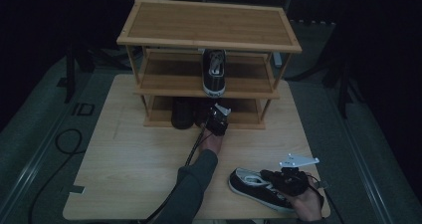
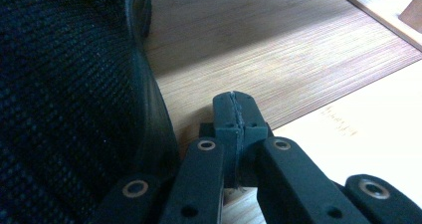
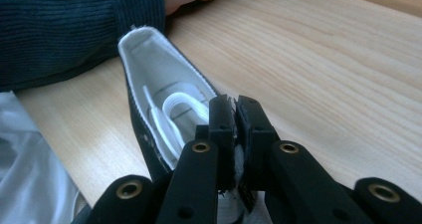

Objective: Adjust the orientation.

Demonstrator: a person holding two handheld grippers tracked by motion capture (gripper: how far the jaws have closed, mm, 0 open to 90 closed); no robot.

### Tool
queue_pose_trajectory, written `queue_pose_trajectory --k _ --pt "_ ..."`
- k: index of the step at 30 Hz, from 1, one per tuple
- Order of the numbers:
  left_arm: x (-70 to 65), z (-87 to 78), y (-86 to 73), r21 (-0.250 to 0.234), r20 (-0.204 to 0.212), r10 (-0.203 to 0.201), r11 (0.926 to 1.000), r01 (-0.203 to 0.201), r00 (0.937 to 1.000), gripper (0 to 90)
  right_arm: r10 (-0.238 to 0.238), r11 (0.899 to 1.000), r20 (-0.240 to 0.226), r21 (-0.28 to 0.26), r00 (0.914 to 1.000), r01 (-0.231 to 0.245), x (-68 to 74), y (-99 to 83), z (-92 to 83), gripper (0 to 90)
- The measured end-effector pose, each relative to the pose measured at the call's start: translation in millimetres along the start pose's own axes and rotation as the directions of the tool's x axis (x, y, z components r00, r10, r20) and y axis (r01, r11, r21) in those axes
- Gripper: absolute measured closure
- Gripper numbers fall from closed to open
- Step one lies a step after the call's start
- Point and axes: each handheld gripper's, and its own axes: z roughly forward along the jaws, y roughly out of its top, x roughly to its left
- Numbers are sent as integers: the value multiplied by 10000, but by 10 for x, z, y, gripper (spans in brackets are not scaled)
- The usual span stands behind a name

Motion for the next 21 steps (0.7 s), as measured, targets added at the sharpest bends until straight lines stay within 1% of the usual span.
queue_pose_trajectory --k 6,11,15,16,18,21 --pt "0 0 0 -2 1 -1 10000 1 10000 900 -84 10000 133 -29 9999 85 -56 74 44 864" --pt "0 0 0 2 2 -5 10000 5 10000 900 -247 9997 198 25 9995 247 -108 159 98 864" --pt "1 0 0 1 4 -4 10000 4 10000 900 -278 9996 141 -31 9995 279 -156 223 139 864" --pt "1 0 0 0 3 -2 10000 2 10000 900 -334 9994 88 -41 9994 334 -196 283 181 864" --pt "1 0 0 1 5 -7 10000 7 10000 900 -491 9988 28 -26 9988 491 -232 342 225 864" --pt "2 0 0 2 11 -11 10000 11 10000 900 -553 9985 -40 -52 9985 553 -270 399 269 863"
